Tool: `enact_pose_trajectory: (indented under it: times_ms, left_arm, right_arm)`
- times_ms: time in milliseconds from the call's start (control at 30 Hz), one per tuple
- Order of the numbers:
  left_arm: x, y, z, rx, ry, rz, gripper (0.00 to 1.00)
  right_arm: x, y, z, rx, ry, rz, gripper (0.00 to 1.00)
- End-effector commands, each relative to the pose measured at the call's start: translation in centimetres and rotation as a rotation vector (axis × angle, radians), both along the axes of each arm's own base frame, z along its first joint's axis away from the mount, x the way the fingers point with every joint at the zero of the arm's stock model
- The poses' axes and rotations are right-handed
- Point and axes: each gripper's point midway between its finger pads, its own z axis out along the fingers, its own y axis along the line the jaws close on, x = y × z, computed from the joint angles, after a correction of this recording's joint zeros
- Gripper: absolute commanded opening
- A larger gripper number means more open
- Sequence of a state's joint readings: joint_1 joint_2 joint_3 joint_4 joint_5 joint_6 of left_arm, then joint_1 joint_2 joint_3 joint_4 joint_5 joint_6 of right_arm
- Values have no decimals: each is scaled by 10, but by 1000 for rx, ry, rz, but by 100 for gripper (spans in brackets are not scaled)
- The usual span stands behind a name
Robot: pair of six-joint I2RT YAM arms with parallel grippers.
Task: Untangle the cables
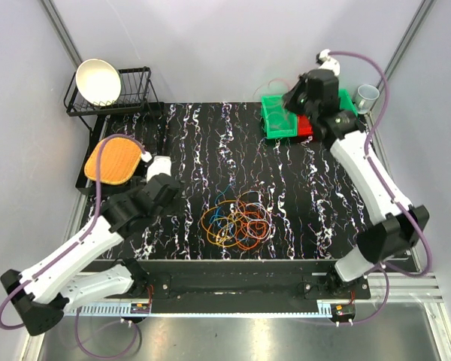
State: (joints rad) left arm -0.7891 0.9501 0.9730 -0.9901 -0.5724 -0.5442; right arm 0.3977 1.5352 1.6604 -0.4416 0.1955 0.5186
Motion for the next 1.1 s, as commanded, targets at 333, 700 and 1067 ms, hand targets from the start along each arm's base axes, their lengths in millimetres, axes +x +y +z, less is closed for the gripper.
enact_pose_trajectory:
  times_ms: [333,700,1067]
  left_arm:
    - [2,0,29,-109,-137,-25,99]
    - [-1,4,38,-142,-181,-17,99]
    - [-1,4,39,-144,-185,-19,99]
  right_arm:
    - [110,-21,5,72,-48,56,0]
    - [164,-11,-32,72,-23,74,0]
    - [215,-34,-109,51,74,42,0]
